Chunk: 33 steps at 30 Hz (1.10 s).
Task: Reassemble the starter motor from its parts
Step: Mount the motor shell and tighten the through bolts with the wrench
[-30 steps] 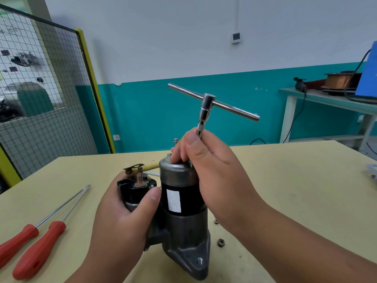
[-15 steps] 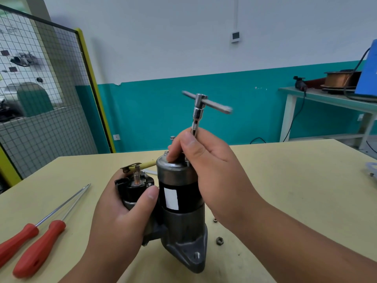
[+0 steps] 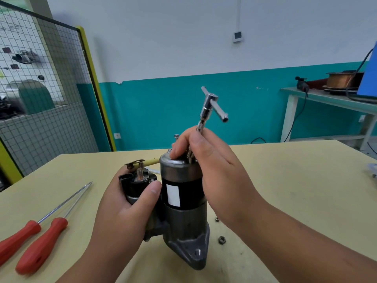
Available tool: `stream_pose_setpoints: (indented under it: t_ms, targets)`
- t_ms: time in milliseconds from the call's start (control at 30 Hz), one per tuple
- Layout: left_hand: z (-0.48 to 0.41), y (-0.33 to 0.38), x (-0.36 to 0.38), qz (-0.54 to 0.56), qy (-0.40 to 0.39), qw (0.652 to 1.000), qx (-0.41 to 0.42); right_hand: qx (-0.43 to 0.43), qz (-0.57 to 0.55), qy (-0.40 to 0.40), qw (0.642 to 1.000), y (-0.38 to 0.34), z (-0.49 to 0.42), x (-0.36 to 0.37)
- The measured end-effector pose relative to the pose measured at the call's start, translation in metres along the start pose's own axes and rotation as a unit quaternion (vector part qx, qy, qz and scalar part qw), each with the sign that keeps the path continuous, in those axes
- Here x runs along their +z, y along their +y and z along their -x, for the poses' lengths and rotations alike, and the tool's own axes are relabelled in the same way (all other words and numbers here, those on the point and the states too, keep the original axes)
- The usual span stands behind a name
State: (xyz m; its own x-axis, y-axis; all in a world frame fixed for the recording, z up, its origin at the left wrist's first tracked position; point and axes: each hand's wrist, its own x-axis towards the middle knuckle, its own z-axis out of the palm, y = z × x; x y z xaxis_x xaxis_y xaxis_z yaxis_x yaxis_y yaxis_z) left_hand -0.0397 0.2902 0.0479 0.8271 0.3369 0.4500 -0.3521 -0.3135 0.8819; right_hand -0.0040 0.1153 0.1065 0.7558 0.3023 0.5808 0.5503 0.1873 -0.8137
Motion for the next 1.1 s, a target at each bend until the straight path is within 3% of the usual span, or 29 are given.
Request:
stream_pose_setpoints:
  t_ms: [167, 733, 1100]
  targets:
    - [-0.0013, 0.0032, 0.002, -0.007, -0.002, 1.0, 0.008, -0.002, 0.045, 0.018, 0.999, -0.0007, -0.0023, 0.0011]
    - [-0.0027, -0.0001, 0.001, 0.016, 0.001, 1.0, -0.012, 0.008, -0.009, 0.007, 1.0, 0.0038, -0.0013, -0.001]
    - [-0.0018, 0.0017, 0.0022, 0.007, -0.007, 1.0, 0.0, -0.008, 0.016, 0.039, 0.999, 0.0024, -0.003, 0.0028]
